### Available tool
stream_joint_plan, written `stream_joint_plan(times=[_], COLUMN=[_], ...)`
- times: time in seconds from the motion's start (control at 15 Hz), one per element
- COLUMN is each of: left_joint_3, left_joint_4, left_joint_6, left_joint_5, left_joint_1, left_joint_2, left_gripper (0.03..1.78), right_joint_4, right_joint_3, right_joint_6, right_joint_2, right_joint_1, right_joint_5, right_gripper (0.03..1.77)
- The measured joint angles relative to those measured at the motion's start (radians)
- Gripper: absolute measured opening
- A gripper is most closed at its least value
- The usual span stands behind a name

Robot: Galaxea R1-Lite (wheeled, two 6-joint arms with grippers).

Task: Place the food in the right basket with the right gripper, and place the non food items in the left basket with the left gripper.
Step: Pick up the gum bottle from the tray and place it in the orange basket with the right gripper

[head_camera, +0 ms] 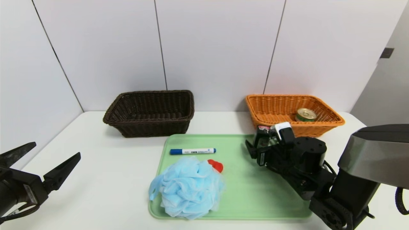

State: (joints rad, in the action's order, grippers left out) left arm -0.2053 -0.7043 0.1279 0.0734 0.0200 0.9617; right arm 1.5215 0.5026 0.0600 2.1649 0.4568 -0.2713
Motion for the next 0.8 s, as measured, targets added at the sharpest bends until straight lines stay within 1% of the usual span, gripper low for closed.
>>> stream_joint_plan(times=[0.07,0.2,0.27,0.47,0.53,0.8], left_joint_3=[0.000,0.002,0.002,0.000,0.000,0.002], left_joint_4=[0.000,0.000,0.000,0.000,0.000,0.001], left_joint_6=[0.000,0.000,0.000,0.002,0.001,0.002], left_joint_5=[0.000,0.000,0.000,0.000,0.001,0.002], left_joint_1=[0.000,0.000,0.000,0.000,0.000,0.000], left_joint_2=[-0.001,-0.004,-0.004,-0.006,-0.007,-0.011], left_gripper=[1.69,1.69,1.69,1.69,1.69,1.69], right_joint_4=[0.000,0.000,0.000,0.000,0.000,-0.001], right_joint_3=[0.000,-0.001,-0.003,-0.005,-0.006,-0.025], right_joint_6=[0.001,0.000,0.000,0.000,0.000,0.000], right_joint_2=[-0.001,-0.005,-0.007,-0.011,-0.012,-0.039], right_joint_1=[0.000,0.000,0.000,0.001,0.002,0.021], right_joint_5=[0.000,-0.001,-0.001,-0.002,-0.005,-0.008], right_gripper=[1.58,1.24,1.10,0.78,0.74,0.74])
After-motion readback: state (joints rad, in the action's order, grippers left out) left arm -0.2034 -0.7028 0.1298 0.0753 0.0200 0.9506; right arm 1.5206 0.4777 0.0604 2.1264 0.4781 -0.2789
